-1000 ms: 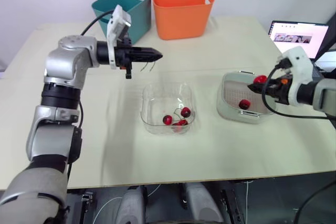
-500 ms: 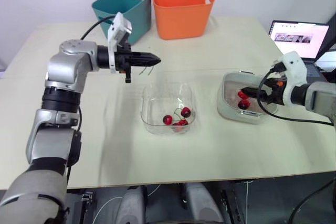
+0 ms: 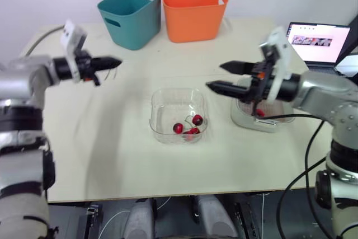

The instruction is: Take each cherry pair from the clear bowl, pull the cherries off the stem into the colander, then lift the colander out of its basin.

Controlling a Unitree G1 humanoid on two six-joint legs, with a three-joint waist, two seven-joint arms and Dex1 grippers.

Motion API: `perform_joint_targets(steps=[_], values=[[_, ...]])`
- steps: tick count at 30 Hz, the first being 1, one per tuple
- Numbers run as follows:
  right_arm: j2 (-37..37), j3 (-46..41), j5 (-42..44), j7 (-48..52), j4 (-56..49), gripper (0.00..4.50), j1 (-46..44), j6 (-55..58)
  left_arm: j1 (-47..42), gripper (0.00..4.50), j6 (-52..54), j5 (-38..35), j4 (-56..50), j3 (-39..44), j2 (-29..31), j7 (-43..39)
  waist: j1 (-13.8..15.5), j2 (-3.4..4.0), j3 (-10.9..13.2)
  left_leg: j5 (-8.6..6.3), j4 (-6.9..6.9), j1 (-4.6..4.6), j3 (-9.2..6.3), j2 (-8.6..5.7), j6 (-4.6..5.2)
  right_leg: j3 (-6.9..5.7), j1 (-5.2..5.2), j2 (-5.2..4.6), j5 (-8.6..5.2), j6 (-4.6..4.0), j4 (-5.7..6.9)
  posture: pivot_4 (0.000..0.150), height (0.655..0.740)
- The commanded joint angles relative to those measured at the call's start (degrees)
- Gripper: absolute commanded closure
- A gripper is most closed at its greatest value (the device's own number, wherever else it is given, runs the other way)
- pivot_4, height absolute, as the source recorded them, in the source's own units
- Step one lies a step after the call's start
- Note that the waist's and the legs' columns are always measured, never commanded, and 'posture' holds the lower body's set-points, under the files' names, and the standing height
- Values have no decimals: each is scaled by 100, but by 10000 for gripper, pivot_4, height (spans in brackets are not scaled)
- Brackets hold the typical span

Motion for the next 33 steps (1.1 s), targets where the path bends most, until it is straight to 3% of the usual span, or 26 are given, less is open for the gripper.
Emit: perform_joint_targets(steps=[1, 5, 12, 15, 26, 30, 33], values=[[190, 541, -60, -45, -306, 194, -284, 0, 380, 45000, 393, -145, -180, 376, 271, 180, 24, -3, -1, 0, 2, -3, -1, 0, 0, -3, 0, -2, -2, -4, -1, 1500, 7400], [346, 1309, -415, 8, -504, 194, -326, -201, 1269, 45000, 1074, -425, -899, 717, 242, 591, 53, -4, -2, 0, 4, -5, 0, -1, 0, -4, 1, -6, -5, -9, -5, 1500, 7400], [553, 1543, -353, 144, -657, 194, -295, -193, 2153, 45000, 1184, -573, -1364, 1228, 107, 1244, 69, -7, -3, 0, 3, 0, -1, 0, 0, -7, 1, -5, 5, -25, -3, 1500, 7400], [502, 1570, -460, 208, -570, 0, -322, -211, 2251, 38037, 1189, -691, -1309, 1400, 75, 1364, 67, -8, -4, 0, 2, 1, -1, 0, 0, -7, 2, -5, 4, -24, -4, 1500, 7400], [306, 1409, -604, 356, -228, 0, -460, -121, 2217, 223, 1323, -992, -1454, 1593, 414, 1254, 49, -8, -4, 0, 0, 1, -1, 0, -1, -7, 1, -5, 8, -31, -5, 1500, 7400], [214, 1337, -640, 384, -127, 0, -536, -81, 2256, 223, 1287, -1026, -1545, 1517, 792, 978, 11, -8, -4, 0, -1, 1, -1, 0, -1, -7, 0, -4, 7, -32, -5, 1500, 7400], [107, 1302, -757, 374, 19, 0, -646, -63, 2217, 223, 608, -561, -1464, 1193, 1190, 818, -3, -8, -4, 0, -3, 1, -1, 0, -1, -7, -1, -5, 6, -33, -6, 1500, 7400]])
